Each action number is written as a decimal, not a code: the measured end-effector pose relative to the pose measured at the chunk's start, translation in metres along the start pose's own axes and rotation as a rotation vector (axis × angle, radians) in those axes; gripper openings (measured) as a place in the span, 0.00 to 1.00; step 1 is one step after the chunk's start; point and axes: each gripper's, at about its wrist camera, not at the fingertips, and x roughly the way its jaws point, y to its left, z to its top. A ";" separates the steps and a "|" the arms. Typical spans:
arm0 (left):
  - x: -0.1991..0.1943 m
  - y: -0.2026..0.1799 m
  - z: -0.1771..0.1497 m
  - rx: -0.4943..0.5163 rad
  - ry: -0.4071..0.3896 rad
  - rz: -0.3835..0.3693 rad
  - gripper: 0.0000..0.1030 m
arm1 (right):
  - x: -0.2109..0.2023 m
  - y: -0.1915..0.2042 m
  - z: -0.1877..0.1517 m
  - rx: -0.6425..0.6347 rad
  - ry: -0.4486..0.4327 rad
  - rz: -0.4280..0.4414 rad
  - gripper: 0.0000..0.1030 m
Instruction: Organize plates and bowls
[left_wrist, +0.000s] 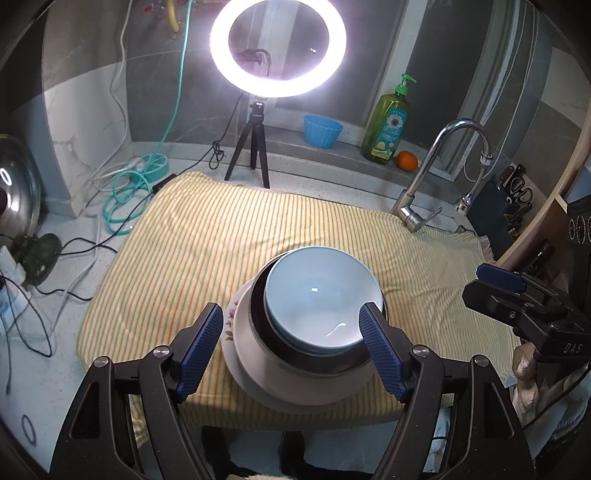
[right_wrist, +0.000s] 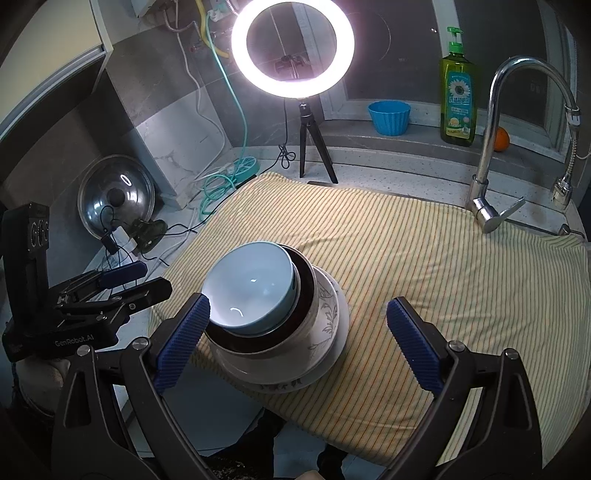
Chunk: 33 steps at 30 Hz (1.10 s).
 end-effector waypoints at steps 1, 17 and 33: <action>0.000 0.000 0.000 -0.001 0.001 0.000 0.74 | 0.000 -0.001 0.000 0.001 0.002 -0.002 0.96; 0.002 0.000 0.002 0.008 0.000 0.014 0.74 | 0.001 -0.003 -0.001 0.012 0.001 -0.014 0.96; 0.006 -0.003 0.003 0.004 0.005 0.011 0.74 | 0.004 -0.005 -0.001 0.016 0.007 -0.021 0.96</action>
